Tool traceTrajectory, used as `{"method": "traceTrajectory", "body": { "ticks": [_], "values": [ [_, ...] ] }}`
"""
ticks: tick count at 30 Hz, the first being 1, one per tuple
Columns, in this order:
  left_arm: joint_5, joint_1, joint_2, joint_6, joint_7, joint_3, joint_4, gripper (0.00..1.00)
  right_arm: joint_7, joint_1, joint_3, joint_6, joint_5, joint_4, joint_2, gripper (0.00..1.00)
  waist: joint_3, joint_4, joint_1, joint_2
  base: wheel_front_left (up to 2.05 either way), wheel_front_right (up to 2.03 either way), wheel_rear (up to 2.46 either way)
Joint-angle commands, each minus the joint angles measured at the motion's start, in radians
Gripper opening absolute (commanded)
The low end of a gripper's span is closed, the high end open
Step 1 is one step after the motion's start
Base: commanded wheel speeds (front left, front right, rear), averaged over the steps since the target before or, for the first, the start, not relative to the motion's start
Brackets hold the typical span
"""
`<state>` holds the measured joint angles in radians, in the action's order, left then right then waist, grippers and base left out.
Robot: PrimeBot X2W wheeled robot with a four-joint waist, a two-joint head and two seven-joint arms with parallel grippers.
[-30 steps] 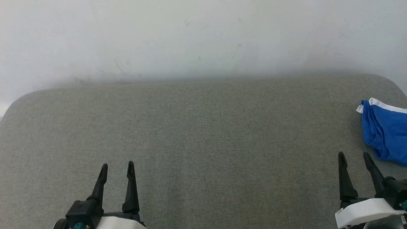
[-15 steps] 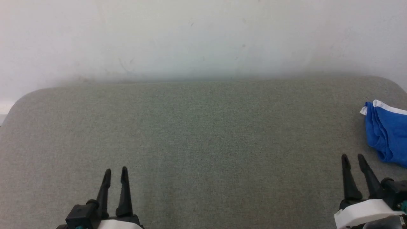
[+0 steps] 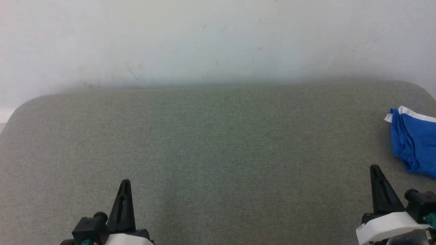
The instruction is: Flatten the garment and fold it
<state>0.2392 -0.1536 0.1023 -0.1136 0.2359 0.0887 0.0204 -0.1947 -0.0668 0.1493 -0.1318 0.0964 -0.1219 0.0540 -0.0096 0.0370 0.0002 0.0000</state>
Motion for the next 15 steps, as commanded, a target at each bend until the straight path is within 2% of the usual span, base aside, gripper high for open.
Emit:
{"method": "traceTrajectory", "body": {
  "ticks": [1, 15],
  "values": [
    [-0.012, 0.014, -0.003, 0.011, -0.007, -0.006, -0.002, 0.0, 0.003, 0.007, -0.006, 0.0, -0.008, 0.006, -0.001, 0.0, 0.0, 0.0, -0.0001, 0.0, 0.0, 0.0, 0.0],
    [-0.041, 0.031, -0.009, 0.024, -0.036, -0.016, -0.004, 0.0, 0.027, 0.014, -0.024, 0.0, -0.019, 0.02, -0.001, 0.0, 0.001, -0.005, -0.0001, 0.0, 0.0, 0.0, 0.0]
  ]
}}
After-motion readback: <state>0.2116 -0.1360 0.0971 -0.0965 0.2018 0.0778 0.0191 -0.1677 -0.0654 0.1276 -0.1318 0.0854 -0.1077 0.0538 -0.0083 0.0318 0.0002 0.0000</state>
